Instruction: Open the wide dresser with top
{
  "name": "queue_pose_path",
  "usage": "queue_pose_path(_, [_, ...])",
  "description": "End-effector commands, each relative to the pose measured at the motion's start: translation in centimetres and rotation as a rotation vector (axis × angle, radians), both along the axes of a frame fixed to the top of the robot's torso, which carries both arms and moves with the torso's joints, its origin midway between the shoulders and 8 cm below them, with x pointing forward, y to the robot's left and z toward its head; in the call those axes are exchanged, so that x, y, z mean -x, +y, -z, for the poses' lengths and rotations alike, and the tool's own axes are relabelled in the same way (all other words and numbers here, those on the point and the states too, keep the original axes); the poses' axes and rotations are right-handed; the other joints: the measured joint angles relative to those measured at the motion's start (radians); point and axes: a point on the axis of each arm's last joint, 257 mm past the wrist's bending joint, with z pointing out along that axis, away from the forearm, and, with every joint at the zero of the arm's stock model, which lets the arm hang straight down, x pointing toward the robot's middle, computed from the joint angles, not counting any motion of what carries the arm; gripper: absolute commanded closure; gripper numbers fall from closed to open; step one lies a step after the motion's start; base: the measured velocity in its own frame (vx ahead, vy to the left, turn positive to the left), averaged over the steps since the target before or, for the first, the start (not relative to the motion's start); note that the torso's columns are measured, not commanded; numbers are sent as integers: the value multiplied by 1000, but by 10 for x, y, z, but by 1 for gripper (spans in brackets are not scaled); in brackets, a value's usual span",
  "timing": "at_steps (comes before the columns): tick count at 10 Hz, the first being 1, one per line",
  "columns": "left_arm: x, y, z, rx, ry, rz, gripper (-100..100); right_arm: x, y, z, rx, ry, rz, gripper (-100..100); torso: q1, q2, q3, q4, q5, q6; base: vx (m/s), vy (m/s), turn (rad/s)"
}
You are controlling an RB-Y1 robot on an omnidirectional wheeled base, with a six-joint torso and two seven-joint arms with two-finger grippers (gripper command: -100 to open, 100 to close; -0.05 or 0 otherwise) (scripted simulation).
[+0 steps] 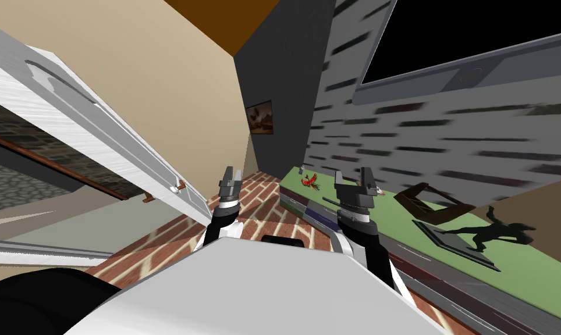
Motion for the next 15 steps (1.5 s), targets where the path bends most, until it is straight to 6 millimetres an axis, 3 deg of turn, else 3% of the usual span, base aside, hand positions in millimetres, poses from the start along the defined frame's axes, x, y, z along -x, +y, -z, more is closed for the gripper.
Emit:
queue_pose_path(1, [0, 0, 0, 0, 0, 0, 0, 0, 0, 0, 0, 0, 0, 0, 0, 41, -82, 41, 0, 0, 0, 0, 0])
queue_pose_path(9, [0, 0, 0, 0, 0, 0, 0, 0, 0, 0, 0, 0, 0, 0, 0, 618, -1234, 617, 0, 0, 0, 0, 0])
queue_pose_path(10, [0, 0, 0, 0, 0, 0, 0, -16, 9, 18, 57, 69, -6, -100, 0, 691, -1382, 691, 0, 0, 5, 12, 146])
queue_pose_path(11, [0, 0, 0, 0, 0, 0, 0, -25, 14, 31, 87, 112, -5, -100, 1, 725, -1451, 724, 0, -1, 0, 21, 188])
queue_pose_path(14, [0, 0, 0, 0, 0, 0, 0, -57, 28, 81, 201, 267, 11, -100, 0, 738, -1476, 738, 0, 0, 2, 30, 200])
queue_pose_path(15, [0, 0, 0, 0, 0, 0, 0, -60, 27, 87, 201, 287, 13, -100, 0, 738, -1476, 738, 0, 0, 0, 22, 79])
